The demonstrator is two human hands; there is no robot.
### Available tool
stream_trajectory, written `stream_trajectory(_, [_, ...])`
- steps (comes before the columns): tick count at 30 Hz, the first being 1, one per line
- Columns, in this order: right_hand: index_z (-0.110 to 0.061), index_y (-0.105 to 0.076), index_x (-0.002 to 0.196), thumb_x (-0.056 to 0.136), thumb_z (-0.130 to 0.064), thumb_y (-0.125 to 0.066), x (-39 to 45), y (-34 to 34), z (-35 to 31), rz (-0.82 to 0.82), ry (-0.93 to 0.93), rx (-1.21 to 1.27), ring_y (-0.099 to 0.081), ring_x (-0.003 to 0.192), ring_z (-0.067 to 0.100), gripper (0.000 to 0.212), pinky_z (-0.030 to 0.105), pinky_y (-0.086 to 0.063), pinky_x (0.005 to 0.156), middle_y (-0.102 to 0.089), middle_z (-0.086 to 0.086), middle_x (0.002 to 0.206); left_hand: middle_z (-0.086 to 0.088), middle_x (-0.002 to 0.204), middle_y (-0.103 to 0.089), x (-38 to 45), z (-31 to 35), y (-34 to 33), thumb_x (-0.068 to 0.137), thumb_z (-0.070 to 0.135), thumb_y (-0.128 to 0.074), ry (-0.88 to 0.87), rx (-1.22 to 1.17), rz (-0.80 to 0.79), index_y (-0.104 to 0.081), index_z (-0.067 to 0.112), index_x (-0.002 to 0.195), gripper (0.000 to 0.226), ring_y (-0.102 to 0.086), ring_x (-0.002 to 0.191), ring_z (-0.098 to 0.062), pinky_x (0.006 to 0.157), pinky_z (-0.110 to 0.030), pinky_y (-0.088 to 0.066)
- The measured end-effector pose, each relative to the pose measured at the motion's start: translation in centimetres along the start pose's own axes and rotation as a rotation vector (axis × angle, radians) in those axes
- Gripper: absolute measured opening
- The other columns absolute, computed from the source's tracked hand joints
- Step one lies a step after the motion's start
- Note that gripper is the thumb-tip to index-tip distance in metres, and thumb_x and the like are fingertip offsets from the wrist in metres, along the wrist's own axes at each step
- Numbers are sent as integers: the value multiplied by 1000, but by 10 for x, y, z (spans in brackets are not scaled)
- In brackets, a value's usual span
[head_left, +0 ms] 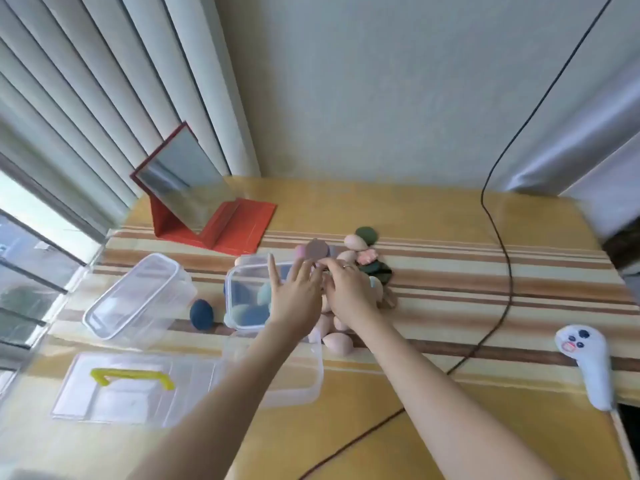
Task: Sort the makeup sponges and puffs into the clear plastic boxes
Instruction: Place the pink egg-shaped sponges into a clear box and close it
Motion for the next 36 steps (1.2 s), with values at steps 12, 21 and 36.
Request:
stream_trajectory(12, [-22, -63, 110, 89, -24, -42, 11, -84, 15, 324, 36, 88, -61, 94, 25, 29, 35, -28, 88, -71, -2, 89, 12, 148, -40, -24, -25, -76, 89, 41, -15, 114, -252, 113, -40, 25, 143, 62, -28, 142, -9, 113, -57, 3])
stream_trajectory(21, [-25, -66, 111, 88, -17, -55, 5, -89, 19, 383, 5, 174, -55, 103, 22, 27, 31, -29, 91, -72, -5, 98, 9, 128, -53, -43, -23, -68, 99, 34, -20, 63, -145, 190, -50, 23, 116, 36, -47, 124, -15, 85, -31, -36])
stream_trajectory(36, [-16, -54, 135, 95, -20, -51, -23, -79, -14, 287, 94, -4, -51, 124, 29, 41, 37, -41, 101, -59, 9, 132, 6, 124, -62, -225, -93, -71, 86, 38, -47, 190, -184, 648, -61, 22, 119, 39, -48, 130, -22, 116, -52, -6])
Point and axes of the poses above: each hand's wrist, its own x-axis towards the middle knuckle, its own y-axis out of the back of the hand, z = x × y, the point moved 4 cm from there along x, towards the middle knuckle
